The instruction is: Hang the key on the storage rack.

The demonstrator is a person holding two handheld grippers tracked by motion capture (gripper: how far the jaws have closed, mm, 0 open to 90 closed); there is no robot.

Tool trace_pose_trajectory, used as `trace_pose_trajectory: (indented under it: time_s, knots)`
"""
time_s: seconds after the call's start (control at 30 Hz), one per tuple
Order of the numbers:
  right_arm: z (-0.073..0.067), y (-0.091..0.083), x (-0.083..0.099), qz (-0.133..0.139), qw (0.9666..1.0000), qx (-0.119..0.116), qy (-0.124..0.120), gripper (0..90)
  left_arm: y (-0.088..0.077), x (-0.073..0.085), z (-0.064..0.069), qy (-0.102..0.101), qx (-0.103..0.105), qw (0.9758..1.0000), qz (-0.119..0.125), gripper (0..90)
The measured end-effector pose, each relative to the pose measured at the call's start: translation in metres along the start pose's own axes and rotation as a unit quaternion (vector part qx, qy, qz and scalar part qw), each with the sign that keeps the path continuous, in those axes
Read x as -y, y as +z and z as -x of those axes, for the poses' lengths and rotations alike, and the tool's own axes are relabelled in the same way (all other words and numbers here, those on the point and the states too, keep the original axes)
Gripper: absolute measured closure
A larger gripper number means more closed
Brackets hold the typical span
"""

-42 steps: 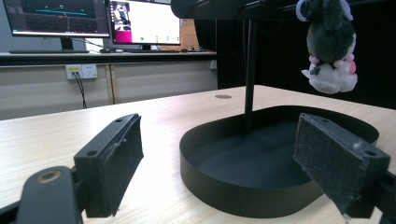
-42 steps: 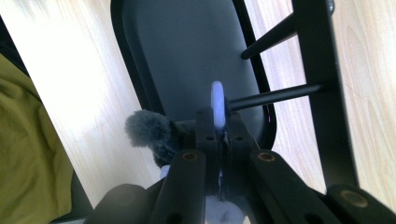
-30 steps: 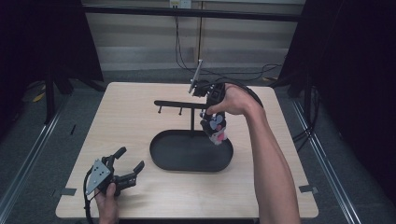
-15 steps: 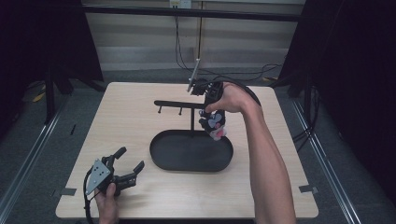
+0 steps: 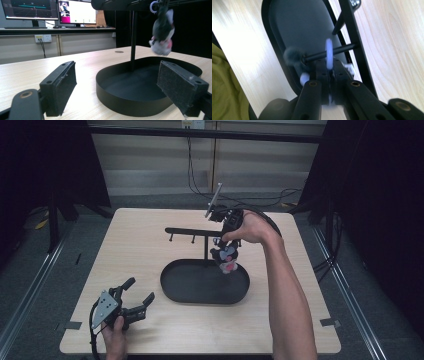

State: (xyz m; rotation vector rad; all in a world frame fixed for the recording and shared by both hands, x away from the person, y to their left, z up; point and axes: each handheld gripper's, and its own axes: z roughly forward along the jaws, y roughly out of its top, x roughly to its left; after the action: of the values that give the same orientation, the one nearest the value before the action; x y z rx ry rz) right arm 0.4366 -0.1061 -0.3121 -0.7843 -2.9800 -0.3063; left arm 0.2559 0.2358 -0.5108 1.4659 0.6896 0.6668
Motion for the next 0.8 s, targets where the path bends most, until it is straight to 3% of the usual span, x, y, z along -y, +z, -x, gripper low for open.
trace_pose_trajectory:
  time_s: [0.33, 0.47, 0.8]
  knots:
    - [0.0, 0.001, 0.004, 0.018, 0.9998, -0.01, 0.008, 86.4, 0.0, 0.0, 0.0, 0.0, 0.0, 1.0, -0.001, 15.3]
    - [0.0, -0.003, 0.008, 0.029, 0.9992, -0.022, 0.015, 80.8, 0.0, 0.0, 0.0, -0.002, -0.001, 1.0, 0.001, 15.3]
    - [-0.004, -0.003, 0.024, 0.041, 0.9985, -0.021, 0.028, 65.7, -0.001, 0.0, -0.001, 0.008, 0.001, 0.9999, -0.007, 15.3]
